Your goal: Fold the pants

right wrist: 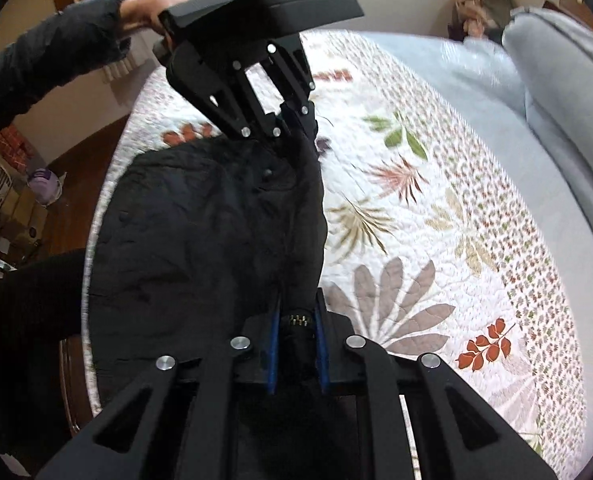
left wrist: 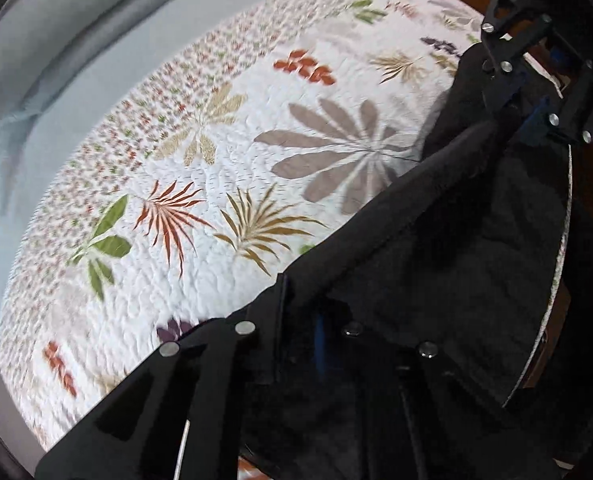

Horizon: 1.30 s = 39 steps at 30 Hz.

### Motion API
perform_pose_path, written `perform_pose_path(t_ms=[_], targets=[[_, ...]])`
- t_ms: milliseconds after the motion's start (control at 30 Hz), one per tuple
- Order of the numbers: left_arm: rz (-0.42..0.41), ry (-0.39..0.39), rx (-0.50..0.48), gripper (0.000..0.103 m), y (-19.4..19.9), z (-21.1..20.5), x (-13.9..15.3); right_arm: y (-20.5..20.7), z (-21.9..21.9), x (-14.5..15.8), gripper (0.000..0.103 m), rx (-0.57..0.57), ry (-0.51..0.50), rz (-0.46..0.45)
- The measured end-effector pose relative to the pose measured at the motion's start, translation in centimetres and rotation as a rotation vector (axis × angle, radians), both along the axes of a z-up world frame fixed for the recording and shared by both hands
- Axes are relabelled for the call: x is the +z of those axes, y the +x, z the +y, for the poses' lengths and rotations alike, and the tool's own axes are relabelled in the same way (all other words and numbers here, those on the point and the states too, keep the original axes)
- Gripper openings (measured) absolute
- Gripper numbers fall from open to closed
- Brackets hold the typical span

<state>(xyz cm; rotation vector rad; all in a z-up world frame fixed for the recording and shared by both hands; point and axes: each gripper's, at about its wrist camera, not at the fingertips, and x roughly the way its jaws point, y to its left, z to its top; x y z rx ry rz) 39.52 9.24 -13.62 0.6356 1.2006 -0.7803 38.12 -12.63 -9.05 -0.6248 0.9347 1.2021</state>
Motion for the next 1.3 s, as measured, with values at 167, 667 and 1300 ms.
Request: perform_pose_path(t_ms=[167,667,1300], targets=[[-0.077,-0.022,0.022,0.010,-7.3,0.9,3.6,-6.3,-0.1,1.5,0.015,0.043,0.030,-0.030],[-0.051,-0.087,0.154,0.011,-24.3,3.1,-0.9,-20.6,0.1,-2.6,0.015,0.070,0.094,0.049],[0.082,-0.510,0.243,0.033,-29.6,6.6,1.3,-24.7,1.8,-11.1,0.016,0.015,0.047,0.161]])
